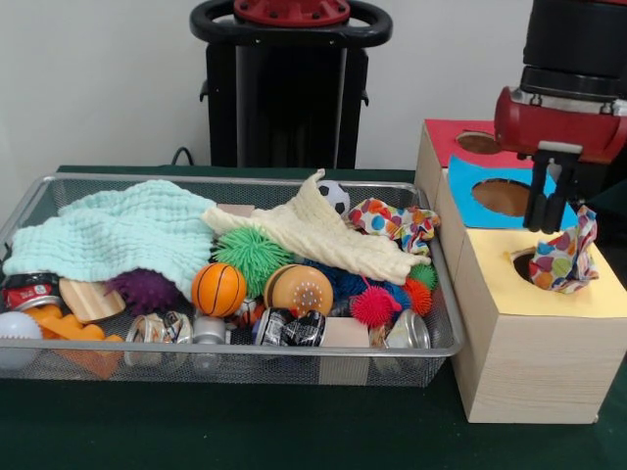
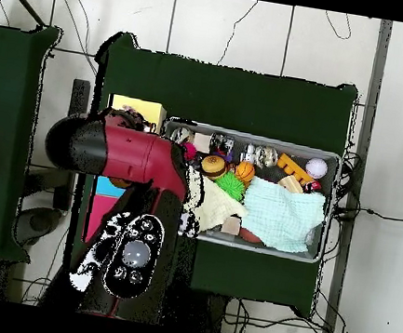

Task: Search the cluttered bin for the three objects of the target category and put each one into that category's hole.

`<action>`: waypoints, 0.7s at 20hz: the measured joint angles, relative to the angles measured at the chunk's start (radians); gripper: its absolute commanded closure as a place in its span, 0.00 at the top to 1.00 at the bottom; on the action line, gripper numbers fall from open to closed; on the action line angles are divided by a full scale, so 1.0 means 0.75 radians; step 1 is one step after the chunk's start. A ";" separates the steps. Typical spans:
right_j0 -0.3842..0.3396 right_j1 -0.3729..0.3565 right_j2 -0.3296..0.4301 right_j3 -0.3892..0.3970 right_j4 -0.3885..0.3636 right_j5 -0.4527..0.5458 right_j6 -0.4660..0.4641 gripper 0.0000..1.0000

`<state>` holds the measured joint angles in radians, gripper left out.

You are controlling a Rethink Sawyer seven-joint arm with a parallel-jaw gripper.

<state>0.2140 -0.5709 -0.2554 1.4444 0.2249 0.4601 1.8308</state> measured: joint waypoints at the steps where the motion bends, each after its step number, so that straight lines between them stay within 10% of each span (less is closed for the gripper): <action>1: 0.005 0.000 0.000 -0.003 0.000 0.000 0.000 0.00; 14: 0.057 0.017 0.000 -0.010 0.000 0.000 0.000 0.00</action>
<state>0.2571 -0.5584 -0.2553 1.4371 0.2249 0.4604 1.8308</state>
